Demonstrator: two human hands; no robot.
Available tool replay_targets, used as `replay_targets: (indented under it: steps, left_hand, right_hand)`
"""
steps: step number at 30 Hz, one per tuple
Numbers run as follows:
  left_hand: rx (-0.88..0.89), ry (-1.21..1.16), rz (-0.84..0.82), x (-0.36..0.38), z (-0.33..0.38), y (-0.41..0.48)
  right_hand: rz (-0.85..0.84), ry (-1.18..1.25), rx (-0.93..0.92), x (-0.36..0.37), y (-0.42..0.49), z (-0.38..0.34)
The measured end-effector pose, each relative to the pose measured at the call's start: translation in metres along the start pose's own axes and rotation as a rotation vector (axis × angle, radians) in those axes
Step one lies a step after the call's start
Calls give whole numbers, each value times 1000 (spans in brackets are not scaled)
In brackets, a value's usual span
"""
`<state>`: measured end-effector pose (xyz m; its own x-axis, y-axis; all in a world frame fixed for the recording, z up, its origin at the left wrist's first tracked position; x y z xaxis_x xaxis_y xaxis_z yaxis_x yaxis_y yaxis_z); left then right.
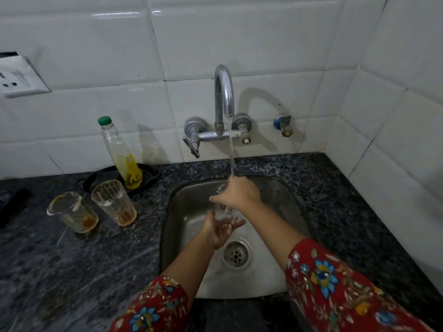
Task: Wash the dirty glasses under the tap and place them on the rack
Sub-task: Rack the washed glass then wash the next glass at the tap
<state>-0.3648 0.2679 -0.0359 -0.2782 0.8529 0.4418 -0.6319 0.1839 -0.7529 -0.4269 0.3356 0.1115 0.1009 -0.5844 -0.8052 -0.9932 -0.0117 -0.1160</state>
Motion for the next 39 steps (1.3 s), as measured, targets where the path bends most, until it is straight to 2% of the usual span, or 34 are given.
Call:
replay_targets:
  steps: [2,4,7,11,13,15,16,17,20,22,24,25,26,28,32,34,36,39]
  left_hand:
    - [108,-91,15,2,18,-3]
    - [166,-51,10,1,32,-5]
    - [212,171,-64,15,40,-16]
    - [322,549,91,18,41,-26]
    - [351,600,-22,27,42,-28]
    - [319,491,-206,39,42,-33]
    - [312,442,-246,42,43,-36]
    - [342,440,-231,42,47,-38]
    - [508,659,-53,41,63,-45]
    - [473,665,-121,44,60,-42]
    - [402,622,-256,48,54,-39]
    - [410,637,-273,47,55,-38]
    - [455,667,-240,46,58,-40]
    - [572,779,-113,47,66,-48]
    - [492,775,-67,43,69,-54]
    - [517,670,94,24,91,-54]
    - [654,595,277,8,123,-62]
    - [867,625,344,18,165,-79]
  right_hand:
    - [42,83,11,-5,-5,5]
    - [11,232,43,-1,-18,24]
    - [-161,420,113,27,-43,60]
    - [-158,460,145,47,-59,83]
    - [-344,811,227,66,-68,84]
    - [-576,1253,345,82,-82,73]
    - [-612,1335,351,84,-83,68]
    - [-593,1341,327,84,-81,66]
    - [-343,1064,236,74,-65,70]
    - [-396,1163,225,79,-66,66]
    - [-584,1305,247,87,-76,60]
    - [-609,1289,236,87,-77,59]
    - [-570,1239,221,85,-74,61]
    - [-381,1117,237,80,-63,72]
    - [-417,1250,322,88,-66,70]
    - [-330,1258,298,77,-58,74]
    - [-231,1181,260,63,-44,73]
    - [-262,1134,218,65,-38,55]
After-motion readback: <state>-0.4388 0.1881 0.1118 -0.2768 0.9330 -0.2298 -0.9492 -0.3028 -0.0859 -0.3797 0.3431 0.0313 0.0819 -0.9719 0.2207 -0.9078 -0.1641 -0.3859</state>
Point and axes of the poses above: each hand's wrist, its own y-axis towards the middle knuckle, its own x-axis out of the palm, z = x × y, the point moved 10 cm from there along y, towards the middle knuckle, and after that the axes turned 9 degrees about y, right-handed, at the moved point
